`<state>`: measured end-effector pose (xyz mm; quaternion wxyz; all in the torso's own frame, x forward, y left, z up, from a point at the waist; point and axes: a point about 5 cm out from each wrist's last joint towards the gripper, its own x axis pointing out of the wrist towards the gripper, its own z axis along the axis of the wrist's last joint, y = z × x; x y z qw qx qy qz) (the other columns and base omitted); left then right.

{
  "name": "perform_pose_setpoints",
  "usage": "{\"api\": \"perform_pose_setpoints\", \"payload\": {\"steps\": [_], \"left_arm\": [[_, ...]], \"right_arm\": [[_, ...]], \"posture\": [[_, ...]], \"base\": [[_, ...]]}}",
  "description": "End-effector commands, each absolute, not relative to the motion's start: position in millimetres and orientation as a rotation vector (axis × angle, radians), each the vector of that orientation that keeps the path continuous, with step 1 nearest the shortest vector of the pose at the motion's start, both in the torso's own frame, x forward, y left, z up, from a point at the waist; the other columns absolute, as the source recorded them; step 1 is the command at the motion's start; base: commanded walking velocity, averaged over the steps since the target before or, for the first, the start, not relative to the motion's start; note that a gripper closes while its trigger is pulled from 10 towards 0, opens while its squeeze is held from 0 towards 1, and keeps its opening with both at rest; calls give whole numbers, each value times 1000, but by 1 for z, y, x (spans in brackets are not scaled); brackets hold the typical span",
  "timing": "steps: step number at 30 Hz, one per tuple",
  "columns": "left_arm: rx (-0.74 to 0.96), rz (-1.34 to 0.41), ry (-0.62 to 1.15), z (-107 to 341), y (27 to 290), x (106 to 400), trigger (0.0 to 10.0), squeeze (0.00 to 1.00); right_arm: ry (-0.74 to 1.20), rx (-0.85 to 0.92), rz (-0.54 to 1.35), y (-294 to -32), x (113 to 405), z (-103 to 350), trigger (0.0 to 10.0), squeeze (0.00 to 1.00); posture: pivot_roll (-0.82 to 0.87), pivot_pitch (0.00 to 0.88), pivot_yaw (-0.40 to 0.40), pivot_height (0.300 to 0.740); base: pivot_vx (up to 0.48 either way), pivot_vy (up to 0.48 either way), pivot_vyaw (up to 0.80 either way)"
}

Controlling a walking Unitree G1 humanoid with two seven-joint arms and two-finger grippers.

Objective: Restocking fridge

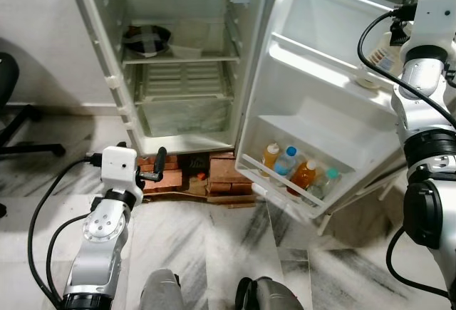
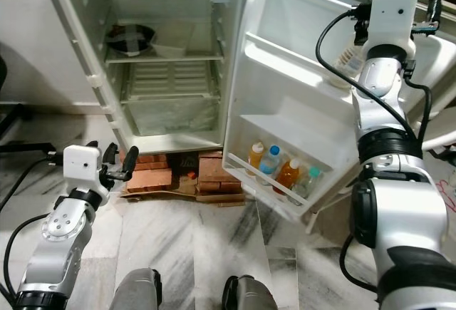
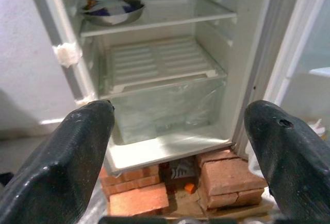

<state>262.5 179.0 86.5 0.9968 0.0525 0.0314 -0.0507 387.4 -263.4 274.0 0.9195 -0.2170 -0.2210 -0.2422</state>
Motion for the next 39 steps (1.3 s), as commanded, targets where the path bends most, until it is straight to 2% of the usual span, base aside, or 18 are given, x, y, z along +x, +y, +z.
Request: {"api": "perform_pose_setpoints", "payload": {"steps": [1,5,8,14,18,22,28,29,30,32,34,39], "left_arm": [[115,-90,58,86,182,265,10000,0],[117,-74,53,88,185,267,10000,0],[131,-53,50,89,189,270,10000,0],[133,-56,53,88,190,271,10000,0],[137,-60,62,86,191,270,10000,0],[138,-59,67,85,191,269,10000,0],[135,-71,81,82,188,267,10000,0],[133,-75,85,80,187,268,10000,0],[133,-75,85,80,187,268,10000,0],[128,-90,93,78,182,270,10000,0],[126,-103,96,76,179,270,10000,0],[143,-108,97,73,179,265,10000,0]], "right_arm": [[-534,-462,-488,-262,384,289,10000,0],[-570,-444,-426,-255,381,290,10000,0],[-608,-411,-327,-240,370,276,10000,0],[-592,-390,-294,-233,351,252,10000,0],[-491,-377,-295,-230,325,215,10000,0],[-422,-353,-274,-223,312,197,10000,0],[-262,-274,-141,-195,305,161,10000,0],[-236,-274,-75,-184,304,155,10000,0],[-236,-274,-75,-184,304,155,10000,0],[-220,-299,97,-161,300,146,10000,0],[-245,-346,185,-152,295,144,10000,0],[-98,-267,156,-162,281,116,10000,0]], "posture": [[154,62,-41,740],[150,58,-40,740],[140,60,-32,740],[134,61,-28,740],[131,62,-19,740],[130,62,-16,740],[122,53,-11,740],[118,50,-10,740],[118,50,-10,740],[104,41,-2,740],[100,36,-5,740],[112,23,-34,740]], "base": [[0,0,0],[0,0,0],[0,0,0],[0,0,0],[-263,0,0],[-267,0,0],[-270,0,0],[-270,0,0],[-270,0,0],[-259,0,0],[-247,0,0],[0,0,0]]}}
